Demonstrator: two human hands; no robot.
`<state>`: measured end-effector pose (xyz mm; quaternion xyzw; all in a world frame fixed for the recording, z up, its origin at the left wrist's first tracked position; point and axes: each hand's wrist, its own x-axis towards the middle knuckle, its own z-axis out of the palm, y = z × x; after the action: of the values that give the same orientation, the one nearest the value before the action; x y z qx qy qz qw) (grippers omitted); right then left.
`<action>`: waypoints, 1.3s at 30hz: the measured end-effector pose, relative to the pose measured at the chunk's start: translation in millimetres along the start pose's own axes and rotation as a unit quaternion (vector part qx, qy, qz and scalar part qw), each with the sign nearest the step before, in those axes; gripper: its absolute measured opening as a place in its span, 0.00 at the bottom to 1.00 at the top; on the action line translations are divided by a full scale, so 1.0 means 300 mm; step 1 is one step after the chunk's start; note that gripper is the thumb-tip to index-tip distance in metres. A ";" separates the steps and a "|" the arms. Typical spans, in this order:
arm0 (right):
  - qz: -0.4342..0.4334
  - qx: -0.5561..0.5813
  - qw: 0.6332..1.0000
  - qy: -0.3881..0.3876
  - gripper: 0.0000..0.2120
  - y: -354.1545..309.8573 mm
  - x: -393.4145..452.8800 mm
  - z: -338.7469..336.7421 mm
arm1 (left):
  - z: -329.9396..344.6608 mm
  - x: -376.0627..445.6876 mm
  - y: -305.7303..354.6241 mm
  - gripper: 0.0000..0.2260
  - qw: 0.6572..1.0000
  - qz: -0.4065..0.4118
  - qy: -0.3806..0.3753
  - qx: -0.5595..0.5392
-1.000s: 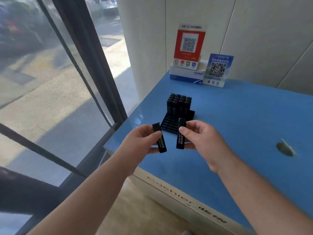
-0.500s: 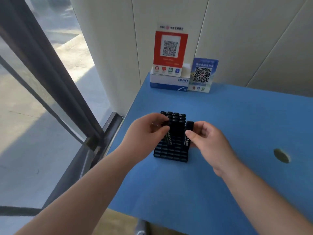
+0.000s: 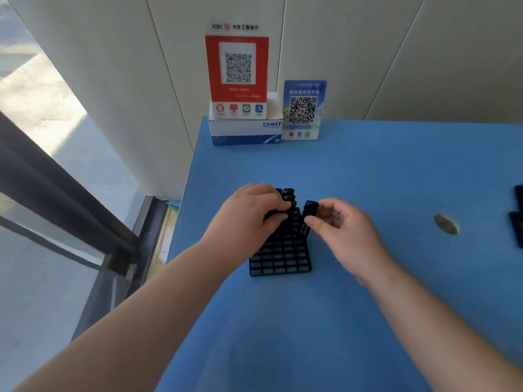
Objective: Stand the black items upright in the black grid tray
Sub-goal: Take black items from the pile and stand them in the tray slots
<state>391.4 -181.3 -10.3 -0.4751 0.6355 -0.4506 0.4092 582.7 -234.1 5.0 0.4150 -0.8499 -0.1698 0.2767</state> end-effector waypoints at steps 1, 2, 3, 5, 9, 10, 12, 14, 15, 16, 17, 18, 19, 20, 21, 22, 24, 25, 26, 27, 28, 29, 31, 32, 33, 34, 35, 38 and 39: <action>-0.001 -0.002 1.000 0.003 0.09 0.003 0.002 0.003 | 0.006 0.001 -0.006 0.07 0.999 0.024 -0.005 0.026; -0.003 -0.004 1.000 0.003 0.09 0.006 0.003 0.005 | 0.012 0.000 -0.012 0.06 0.998 0.041 -0.005 0.046; -0.005 -0.007 1.000 0.003 0.10 0.009 0.006 0.008 | 0.016 0.000 -0.018 0.05 0.997 0.052 -0.001 0.059; -0.010 -0.016 1.000 0.001 0.10 0.016 0.014 0.012 | 0.027 -0.002 -0.025 0.05 0.995 0.062 0.010 0.076; -0.026 -0.037 0.999 0.002 0.10 0.022 0.029 0.022 | 0.046 -0.006 -0.030 0.05 0.992 0.073 0.035 0.093; -0.029 -0.042 0.999 0.003 0.10 0.023 0.032 0.025 | 0.049 -0.008 -0.033 0.05 0.992 0.076 0.039 0.092; -0.036 -0.060 0.998 0.006 0.09 0.025 0.038 0.033 | 0.053 -0.012 -0.043 0.05 0.991 0.085 0.048 0.088; -0.047 -0.081 0.996 0.008 0.10 0.031 0.042 0.042 | 0.053 -0.017 -0.052 0.05 0.990 0.092 0.059 0.089; -0.053 -0.088 0.995 0.010 0.11 0.032 0.042 0.047 | 0.053 -0.020 -0.057 0.05 0.990 0.093 0.065 0.090; -0.059 -0.093 0.994 0.012 0.13 0.032 0.042 0.051 | 0.053 -0.023 -0.062 0.06 0.989 0.092 0.070 0.088; -0.067 -0.097 0.993 0.014 0.14 0.031 0.041 0.055 | 0.054 -0.026 -0.068 0.07 0.990 0.089 0.073 0.085; -0.075 -0.104 0.992 0.015 0.16 0.030 0.040 0.057 | 0.055 -0.029 -0.072 0.07 0.990 0.086 0.074 0.079; -0.085 -0.113 0.990 0.014 0.16 0.029 0.039 0.059 | 0.056 -0.032 -0.075 0.08 0.991 0.082 0.074 0.072; -0.094 -0.127 0.987 0.012 0.14 0.029 0.037 0.059 | 0.057 -0.034 -0.076 0.08 0.992 0.078 0.073 0.063; -0.101 -0.141 0.985 0.009 0.13 0.028 0.036 0.060 | 0.056 -0.036 -0.075 0.08 0.993 0.074 0.072 0.054; -0.104 -0.153 0.983 0.004 0.11 0.030 0.035 0.060 | 0.054 -0.037 -0.072 0.07 0.994 0.072 0.071 0.046; -0.101 -0.161 0.982 -0.005 0.09 0.033 0.032 0.066 | 0.048 -0.035 -0.068 0.06 0.994 0.070 0.069 0.038; -0.099 -0.164 0.981 -0.007 0.09 0.035 0.030 0.071 | 0.046 -0.035 -0.068 0.06 0.995 0.068 0.068 0.035; -0.102 -0.171 0.980 -0.004 0.10 0.037 0.028 0.075 | 0.045 -0.035 -0.069 0.06 0.995 0.066 0.066 0.033; -0.106 -0.181 0.978 0.001 0.10 0.039 0.027 0.081 | 0.045 -0.036 -0.069 0.06 0.995 0.065 0.064 0.032; -0.109 -0.191 0.976 0.006 0.10 0.039 0.027 0.084 | 0.043 -0.038 -0.068 0.06 0.995 0.064 0.062 0.031; -0.107 -0.195 0.975 0.008 0.10 0.040 0.029 0.087 | 0.041 -0.037 -0.068 0.06 0.996 0.064 0.061 0.033; -0.088 -0.200 0.976 0.009 0.07 0.038 0.034 0.086 | 0.036 -0.034 -0.064 0.07 0.996 0.063 0.057 0.037; -0.076 -0.206 0.976 0.009 0.06 0.039 0.036 0.082 | 0.035 -0.032 -0.062 0.07 0.996 0.061 0.055 0.040; -0.065 -0.211 0.975 0.009 0.05 0.038 0.036 0.077 | 0.035 -0.031 -0.059 0.08 0.996 0.056 0.053 0.043; -0.055 -0.215 0.975 0.010 0.05 0.039 0.033 0.069 | 0.035 -0.032 -0.056 0.09 0.996 0.049 0.051 0.046; -0.047 -0.216 0.975 0.012 0.06 0.040 0.026 0.059 | 0.035 -0.035 -0.050 0.10 0.997 0.041 0.049 0.049; -0.035 -0.223 0.974 0.035 0.09 0.050 -0.008 0.011 | 0.037 -0.042 -0.020 0.12 0.997 0.037 0.049 0.053; -0.035 -0.222 0.973 0.048 0.10 0.055 -0.021 -0.012 | 0.040 -0.041 -0.005 0.12 0.996 0.041 0.050 0.057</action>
<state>385.4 -172.2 -24.7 -0.5535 0.7217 -0.3345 0.2466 582.6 -224.6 -9.3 0.4027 -0.8597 -0.0886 0.3016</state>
